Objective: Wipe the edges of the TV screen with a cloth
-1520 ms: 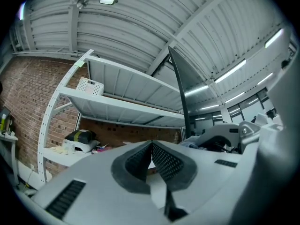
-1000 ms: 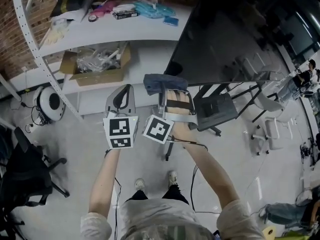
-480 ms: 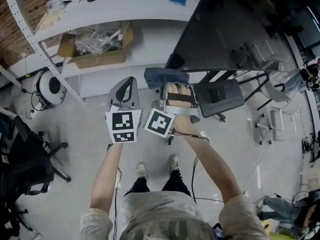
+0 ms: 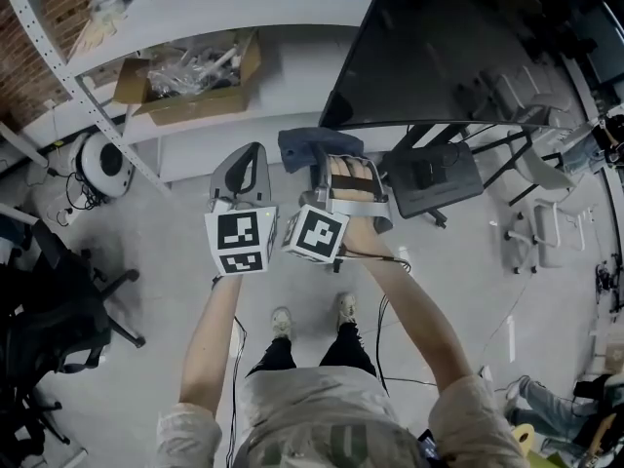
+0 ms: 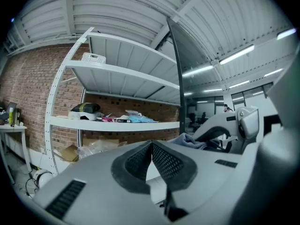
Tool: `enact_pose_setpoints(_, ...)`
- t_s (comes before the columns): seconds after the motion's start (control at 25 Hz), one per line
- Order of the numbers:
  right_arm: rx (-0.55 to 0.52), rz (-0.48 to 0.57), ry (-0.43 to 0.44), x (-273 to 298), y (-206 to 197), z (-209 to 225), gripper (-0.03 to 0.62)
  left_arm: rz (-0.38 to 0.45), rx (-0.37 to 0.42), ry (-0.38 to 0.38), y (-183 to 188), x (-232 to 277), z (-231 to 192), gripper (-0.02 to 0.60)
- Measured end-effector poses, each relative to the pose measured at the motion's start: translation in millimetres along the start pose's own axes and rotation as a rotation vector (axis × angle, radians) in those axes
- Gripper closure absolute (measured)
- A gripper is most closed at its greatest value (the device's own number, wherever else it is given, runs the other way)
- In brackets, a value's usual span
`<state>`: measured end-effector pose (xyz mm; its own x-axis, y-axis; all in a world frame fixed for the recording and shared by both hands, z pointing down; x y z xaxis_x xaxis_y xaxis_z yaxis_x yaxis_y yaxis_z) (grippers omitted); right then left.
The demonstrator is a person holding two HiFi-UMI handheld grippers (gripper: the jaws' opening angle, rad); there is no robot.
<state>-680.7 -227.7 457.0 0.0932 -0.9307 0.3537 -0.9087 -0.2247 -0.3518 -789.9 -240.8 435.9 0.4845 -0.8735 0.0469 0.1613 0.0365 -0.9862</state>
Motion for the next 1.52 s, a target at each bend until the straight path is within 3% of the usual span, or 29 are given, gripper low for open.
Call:
enact_pose_setpoints(0.12,0.185,0.093,0.027,-10,-4,14,0.545,0.001,-0.001,0.028,12,-12,-1,0.566)
enact_pose_setpoints(0.32,0.669,0.335,0.064,-69,-2,59,0.545,0.101,0.1,0.032,74,-39,21,0.565)
enact_pose_setpoints(0.48,0.967,0.548,-0.002,-133,-17,117,0.545,0.214,0.131,0.003,134,-56,61,0.566)
enact_pose_setpoints(0.56,1.102,0.596,-0.032,-159,-40,135,0.545,0.224,0.126,-0.021,154,-64,84,0.565)
enact_pose_setpoints(0.68,1.22,0.624,-0.1,-191,-82,147,0.545,0.206,0.129,-0.077,166,-69,117,0.566)
enact_pose_setpoints(0.88,1.284,0.525,-0.291,-227,-143,145,0.545,0.205,0.118,-0.159,164,-68,166,0.566)
enact_pose_setpoints(1.0,1.288,0.458,-0.348,-237,-174,142,0.545,0.198,0.1,-0.199,161,-64,198,0.565)
enact_pose_setpoints(1.16,1.282,0.404,-0.393,-244,-206,145,0.545,0.194,0.056,-0.244,165,-54,225,0.565)
enact_pose_setpoints(1.52,1.279,0.369,-0.408,-244,-236,153,0.545,0.211,0.054,-0.281,174,-38,254,0.565)
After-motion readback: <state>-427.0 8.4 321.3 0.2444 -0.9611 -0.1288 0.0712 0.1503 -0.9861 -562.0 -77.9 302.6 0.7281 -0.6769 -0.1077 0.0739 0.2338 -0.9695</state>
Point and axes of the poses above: the fingertips, and each gripper's own axes: x forward along the fingers, z to its right, y out of its top, the point moved 6 cm from there along -x, backward along the fingers, and after that the axes turned 9 degrees about x, right-handed, at the moved point
